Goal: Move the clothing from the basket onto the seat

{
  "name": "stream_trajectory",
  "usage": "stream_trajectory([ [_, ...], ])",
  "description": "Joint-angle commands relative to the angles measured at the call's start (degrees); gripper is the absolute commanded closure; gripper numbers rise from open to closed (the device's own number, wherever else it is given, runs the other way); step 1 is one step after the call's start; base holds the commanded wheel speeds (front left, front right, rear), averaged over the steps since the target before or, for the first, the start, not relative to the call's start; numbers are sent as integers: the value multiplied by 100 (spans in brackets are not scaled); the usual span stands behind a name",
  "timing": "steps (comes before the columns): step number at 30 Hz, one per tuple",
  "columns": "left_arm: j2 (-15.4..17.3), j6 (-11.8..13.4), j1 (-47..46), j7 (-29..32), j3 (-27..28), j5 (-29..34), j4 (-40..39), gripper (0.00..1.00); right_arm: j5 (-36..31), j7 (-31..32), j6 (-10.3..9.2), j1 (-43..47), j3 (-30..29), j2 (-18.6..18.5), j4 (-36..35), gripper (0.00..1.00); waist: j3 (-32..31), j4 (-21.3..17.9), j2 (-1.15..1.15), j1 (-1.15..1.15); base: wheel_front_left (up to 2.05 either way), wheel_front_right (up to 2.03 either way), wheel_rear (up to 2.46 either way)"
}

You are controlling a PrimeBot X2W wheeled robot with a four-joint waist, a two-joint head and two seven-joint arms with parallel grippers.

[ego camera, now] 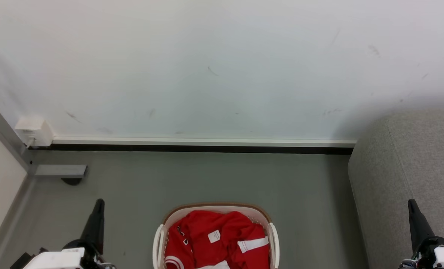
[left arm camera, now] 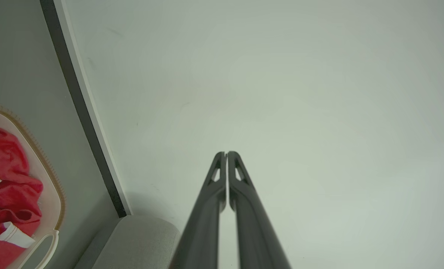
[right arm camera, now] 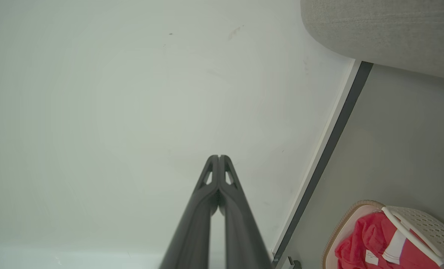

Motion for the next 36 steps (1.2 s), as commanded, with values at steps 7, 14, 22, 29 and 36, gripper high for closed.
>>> stream_trajectory([
  [7,39,-28,-39,16,8,-82,-21,100,-31,10,-13,-72,-16,5,-28,100,0,0,0,0,0,0,0],
  [14,-28,14,77,-23,-7,4,86,0,-5,-22,0,63,33,17,94,0,3,0,0,0,0,0,0],
  [22,16,10,48,-261,-85,209,-120,0,-218,-259,-1,-35,322,-40,-100,0,6,9,0,0,0,0,0],
  [29,33,7,60,-450,-129,846,-396,0,-740,-451,-1,-103,518,-91,-301,0,7,11,0,0,0,0,0],
  [36,24,4,110,-627,-117,1718,-521,0,-1452,-627,-2,-123,725,-133,-420,0,1,10,0,0,0,0,0],
])
